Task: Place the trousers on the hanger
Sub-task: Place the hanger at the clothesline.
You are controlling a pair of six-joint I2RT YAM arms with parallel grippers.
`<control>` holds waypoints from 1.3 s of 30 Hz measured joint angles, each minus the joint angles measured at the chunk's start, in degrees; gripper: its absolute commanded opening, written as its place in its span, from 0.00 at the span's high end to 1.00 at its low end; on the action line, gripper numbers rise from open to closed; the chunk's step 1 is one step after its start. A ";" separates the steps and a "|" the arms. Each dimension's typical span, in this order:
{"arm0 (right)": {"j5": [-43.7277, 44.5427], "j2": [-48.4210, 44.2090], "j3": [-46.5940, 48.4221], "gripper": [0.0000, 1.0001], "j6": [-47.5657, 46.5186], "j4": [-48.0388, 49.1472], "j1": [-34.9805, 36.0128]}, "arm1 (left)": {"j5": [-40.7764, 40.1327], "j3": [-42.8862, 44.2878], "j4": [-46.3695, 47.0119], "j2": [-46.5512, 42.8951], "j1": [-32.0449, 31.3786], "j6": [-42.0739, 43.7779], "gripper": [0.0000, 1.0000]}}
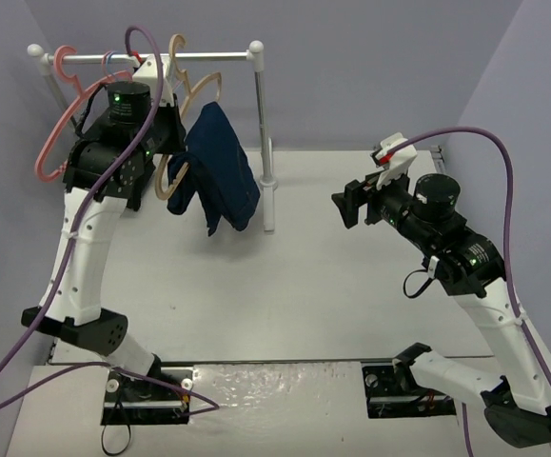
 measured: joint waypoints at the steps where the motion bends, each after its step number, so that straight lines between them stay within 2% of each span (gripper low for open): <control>1: 0.22 -0.36 -0.39 0.22 0.03 -0.03 -0.02 | 0.80 0.90 0.49 1.74 0.36 0.03 1.00; 9: 2.46 -3.50 -3.71 0.11 0.95 -0.12 -0.05 | 3.96 6.66 2.86 12.62 1.28 1.15 1.00; 18: 5.95 -7.46 -8.24 0.06 2.83 -0.22 -0.09 | 4.68 6.41 5.69 15.24 2.92 1.32 1.00; 26: 8.05 -10.21 -10.09 0.05 3.67 -0.39 -0.09 | 4.92 -5.75 14.03 11.74 3.29 1.11 1.00; 31: 8.26 -10.25 -10.26 0.05 3.98 -0.41 -0.09 | 4.87 -9.39 18.24 10.68 3.32 1.13 0.99; 33: 8.26 -10.20 -10.26 0.05 4.09 -0.44 -0.09 | 4.83 -9.56 18.60 10.68 3.32 1.11 0.91; 36: 8.30 -10.32 -10.26 0.03 4.55 -0.45 -0.09 | 4.81 -9.74 18.93 10.63 3.33 1.01 0.52; 38: 8.51 -10.43 -10.28 0.02 4.83 -0.47 -0.09 | 4.71 -10.64 19.80 10.21 3.34 0.91 0.31; 39: 8.71 -10.49 -10.31 0.01 4.96 -0.50 -0.09 | 4.57 -11.65 20.62 9.70 3.34 0.98 0.26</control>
